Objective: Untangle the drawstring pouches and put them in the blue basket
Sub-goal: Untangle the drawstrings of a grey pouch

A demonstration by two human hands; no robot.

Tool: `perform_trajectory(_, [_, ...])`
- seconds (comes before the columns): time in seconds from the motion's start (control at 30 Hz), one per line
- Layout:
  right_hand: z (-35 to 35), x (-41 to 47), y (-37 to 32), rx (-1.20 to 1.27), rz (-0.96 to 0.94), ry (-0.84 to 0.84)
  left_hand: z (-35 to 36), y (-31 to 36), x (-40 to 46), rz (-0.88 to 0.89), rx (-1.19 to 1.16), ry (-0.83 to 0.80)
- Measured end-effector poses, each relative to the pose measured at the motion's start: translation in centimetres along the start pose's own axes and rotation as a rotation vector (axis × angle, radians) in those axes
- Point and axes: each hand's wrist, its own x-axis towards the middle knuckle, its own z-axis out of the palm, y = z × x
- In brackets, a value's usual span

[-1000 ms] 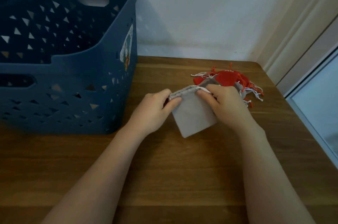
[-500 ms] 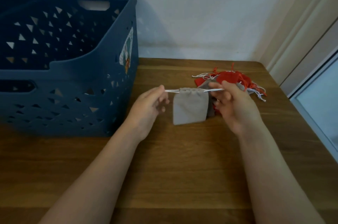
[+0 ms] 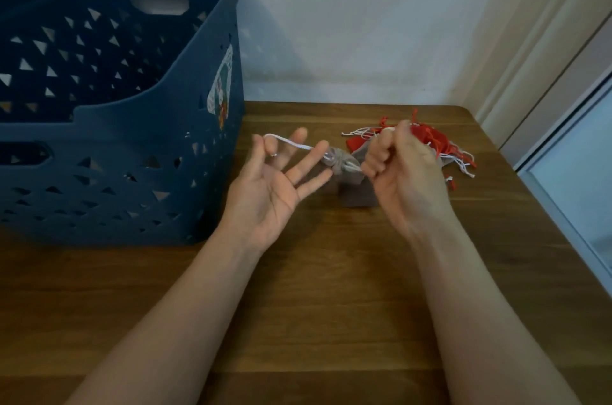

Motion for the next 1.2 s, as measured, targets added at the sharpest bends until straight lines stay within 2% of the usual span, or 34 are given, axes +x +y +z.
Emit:
perform_trajectory(0.1, [0.1,-0.8,1.1,-0.494,0.112,-0.093,-0.8,-0.4,0.2,0.037,0.304,0.018])
perform_trajectory(0.17, [0.2,-1.1,1.7,-0.715,0.138,-0.162,-1.1,-0.7,0.2,0.071,0.543,0.048])
perform_trajectory(0.27, [0.3,-1.2,2.2,-0.777,0.125,-0.332,-1.0,-1.0,-0.2,0.096,0.839,0.026])
perform_trajectory(0.33, [0.1,-1.2,2.3,-0.812,0.113,-0.375,-0.8,-0.8,-0.4,0.104,0.938,-0.025])
perform_trajectory(0.53, [-0.3,-1.1,2.7,-0.812,0.185,-0.313,-0.8,-1.1,-0.5,0.165,0.955,-0.15])
perform_trajectory(0.63, [-0.4,-1.0,2.7,-0.62,0.199,-0.25,-0.6,-1.3,-0.4,0.151,0.921,-0.088])
perform_trajectory(0.73, [-0.7,-0.7,2.6,-0.453,0.157,-0.187,-0.6,-1.3,-0.4,0.08,1.066,0.005])
perform_trajectory(0.8, [-0.7,-0.7,2.6,-0.452,0.14,-0.2,-0.6,-1.3,-0.4,0.033,1.173,-0.014])
perform_trajectory(0.97, [-0.7,-0.8,2.8,-0.586,0.136,-0.2,-0.8,-1.1,-0.3,-0.114,1.26,-0.127])
perform_trajectory(1.03, [-0.6,-0.9,2.9,-0.614,0.149,-0.174,-1.0,-1.2,-0.2,-0.121,1.29,-0.102])
perform_trajectory(1.1, [-0.4,-0.9,2.9,-0.615,0.161,-0.129,-1.2,-1.4,0.0,-0.134,1.216,-0.056])
perform_trajectory(1.2, [-0.2,-0.6,3.2,-0.577,0.214,-0.023,-1.3,-1.4,0.3,-0.217,0.985,0.036])
